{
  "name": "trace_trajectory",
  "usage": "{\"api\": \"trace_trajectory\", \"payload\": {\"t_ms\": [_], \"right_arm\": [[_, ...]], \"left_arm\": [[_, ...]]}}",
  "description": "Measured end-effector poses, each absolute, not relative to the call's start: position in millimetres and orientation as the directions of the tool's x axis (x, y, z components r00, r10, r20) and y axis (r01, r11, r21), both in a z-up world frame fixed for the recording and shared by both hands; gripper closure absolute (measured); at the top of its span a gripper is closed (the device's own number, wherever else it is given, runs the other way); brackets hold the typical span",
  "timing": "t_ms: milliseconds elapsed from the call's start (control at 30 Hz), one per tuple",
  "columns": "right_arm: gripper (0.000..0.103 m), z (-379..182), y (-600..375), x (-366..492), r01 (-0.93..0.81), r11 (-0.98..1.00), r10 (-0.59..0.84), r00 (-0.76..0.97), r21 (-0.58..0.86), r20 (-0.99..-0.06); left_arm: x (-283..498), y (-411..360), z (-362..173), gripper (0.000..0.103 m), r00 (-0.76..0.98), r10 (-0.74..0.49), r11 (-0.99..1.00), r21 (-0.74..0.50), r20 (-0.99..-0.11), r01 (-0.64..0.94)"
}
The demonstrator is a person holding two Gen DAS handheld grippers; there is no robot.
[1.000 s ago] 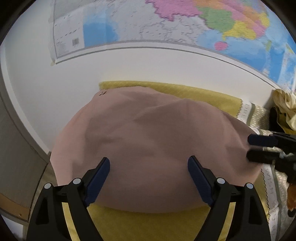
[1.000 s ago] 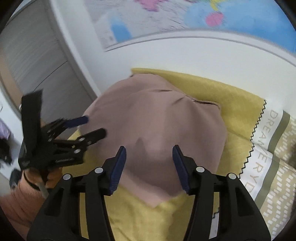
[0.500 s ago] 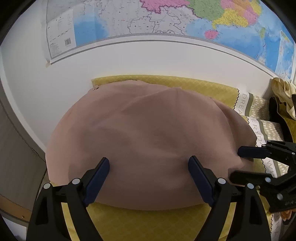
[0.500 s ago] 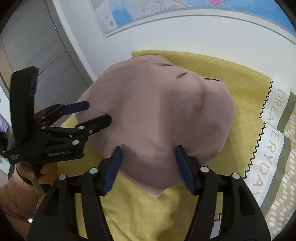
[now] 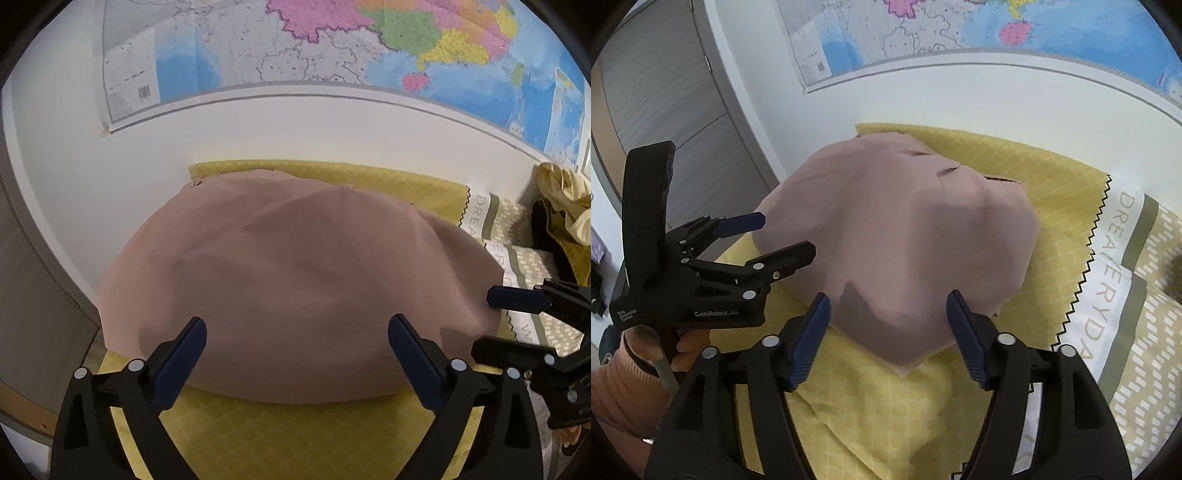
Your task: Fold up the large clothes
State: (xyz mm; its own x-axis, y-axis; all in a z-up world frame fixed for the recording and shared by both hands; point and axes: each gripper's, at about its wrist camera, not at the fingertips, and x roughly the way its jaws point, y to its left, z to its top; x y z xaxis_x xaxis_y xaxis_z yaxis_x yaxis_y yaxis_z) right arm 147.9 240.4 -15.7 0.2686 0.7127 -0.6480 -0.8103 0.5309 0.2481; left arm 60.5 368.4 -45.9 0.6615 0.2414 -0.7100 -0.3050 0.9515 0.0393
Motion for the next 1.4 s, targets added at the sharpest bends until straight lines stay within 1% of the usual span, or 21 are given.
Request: {"api": "trace_trajectory", "payload": {"t_ms": [200, 300, 333, 400, 467, 500, 667, 833, 967, 1200, 1400], "right_arm": [[0.030, -15.7, 237.7, 145.2, -0.803, 0.546, 0.711, 0.296, 0.237, -0.638], [0.023, -14.7, 235.5, 144.2, -0.799, 0.552, 0.715, 0.308, 0.236, -0.628], [0.018, -14.3, 235.2, 143.7, -0.800, 0.551, 0.717, 0.311, 0.235, -0.624], [0.014, -13.3, 232.3, 141.9, -0.795, 0.560, 0.719, 0.326, 0.234, -0.614], [0.006, -12.9, 230.2, 140.1, -0.793, 0.560, 0.725, 0.327, 0.242, -0.606], [0.006, -12.8, 229.8, 139.0, -0.790, 0.563, 0.725, 0.331, 0.243, -0.604], [0.006, -15.6, 227.0, 125.6, -0.787, 0.574, 0.715, 0.347, 0.227, -0.607], [0.006, -16.0, 222.6, 113.9, -0.786, 0.573, 0.717, 0.345, 0.231, -0.606], [0.006, -14.8, 218.5, 103.1, -0.795, 0.556, 0.733, 0.331, 0.242, -0.595], [0.006, -9.6, 211.2, 91.4, -0.777, 0.583, 0.726, 0.367, 0.237, -0.581], [0.006, -8.8, 204.8, 81.8, -0.783, 0.576, 0.738, 0.374, 0.236, -0.562]], "left_arm": [[54.0, 369.8, -39.0, 0.007, 0.673, 0.258, 0.940, 0.018, -0.694, -0.341], [48.1, 371.4, -39.5, 0.007, 0.673, 0.254, 0.932, -0.010, -0.695, -0.362], [45.3, 371.3, -39.6, 0.007, 0.674, 0.255, 0.930, -0.015, -0.694, -0.367], [40.9, 370.9, -39.2, 0.007, 0.672, 0.266, 0.926, -0.010, -0.691, -0.377], [35.6, 369.2, -36.6, 0.007, 0.674, 0.278, 0.922, -0.008, -0.684, -0.388], [32.5, 367.5, -35.1, 0.007, 0.675, 0.287, 0.918, -0.006, -0.680, -0.396], [19.5, 358.7, -29.5, 0.007, 0.679, 0.313, 0.912, 0.010, -0.664, -0.411], [5.7, 352.4, -27.9, 0.007, 0.705, 0.296, 0.909, -0.037, -0.645, -0.415], [0.4, 345.5, -28.2, 0.007, 0.687, 0.327, 0.899, -0.012, -0.649, -0.438], [-9.2, 336.0, -24.7, 0.007, 0.683, 0.368, 0.887, 0.017, -0.631, -0.462], [-17.8, 331.8, -22.5, 0.007, 0.687, 0.364, 0.881, -0.005, -0.629, -0.472]]}}
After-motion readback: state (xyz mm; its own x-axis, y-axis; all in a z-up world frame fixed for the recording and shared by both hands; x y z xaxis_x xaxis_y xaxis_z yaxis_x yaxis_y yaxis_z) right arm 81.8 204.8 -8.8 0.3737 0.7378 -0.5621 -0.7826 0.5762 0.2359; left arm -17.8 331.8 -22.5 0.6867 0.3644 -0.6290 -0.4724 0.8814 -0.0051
